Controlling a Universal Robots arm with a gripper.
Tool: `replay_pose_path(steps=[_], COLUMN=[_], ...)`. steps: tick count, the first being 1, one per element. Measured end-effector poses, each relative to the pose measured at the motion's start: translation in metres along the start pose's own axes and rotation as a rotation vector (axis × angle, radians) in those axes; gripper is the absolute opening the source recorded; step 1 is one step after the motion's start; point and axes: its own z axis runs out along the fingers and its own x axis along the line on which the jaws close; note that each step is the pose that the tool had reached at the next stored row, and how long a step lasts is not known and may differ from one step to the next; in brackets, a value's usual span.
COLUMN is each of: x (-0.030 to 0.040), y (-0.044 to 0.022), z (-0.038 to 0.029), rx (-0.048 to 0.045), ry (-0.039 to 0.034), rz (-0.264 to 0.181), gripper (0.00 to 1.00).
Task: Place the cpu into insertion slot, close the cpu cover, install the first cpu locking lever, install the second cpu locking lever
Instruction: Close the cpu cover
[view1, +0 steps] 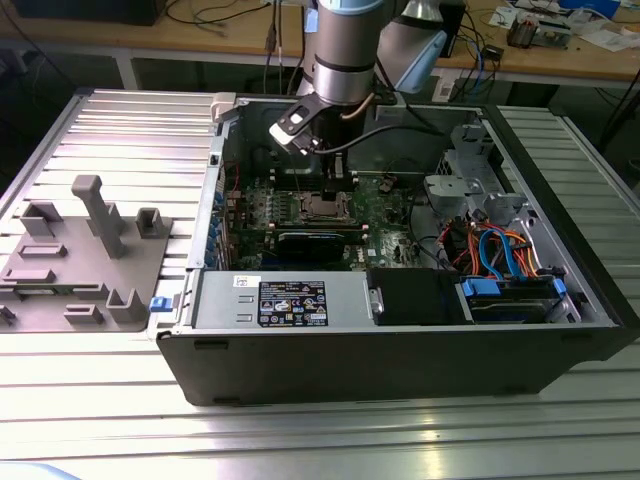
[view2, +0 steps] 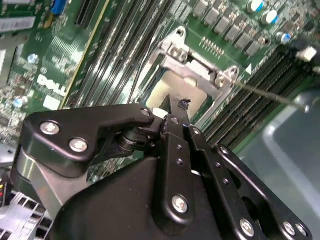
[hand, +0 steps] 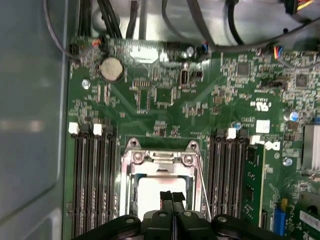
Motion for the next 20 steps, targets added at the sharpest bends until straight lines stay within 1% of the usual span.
replay_pose_path(steps=[2,7,12,20], x=[0.0001,0.0011,0.0015,0.0017], y=[-0.0035,-0.0176,-0.0226,-0.0235], z=[0.0023,0.0052,0.0104,0.0108], rx=[-0.0001,-0.0005,-0.0004,-0.0005], ry=[0.0,0.0001,0.0008,0.0009], rz=[-0.004,-0.008,-0.009,-0.009], gripper=[0.11,0.11,0.11,0.11])
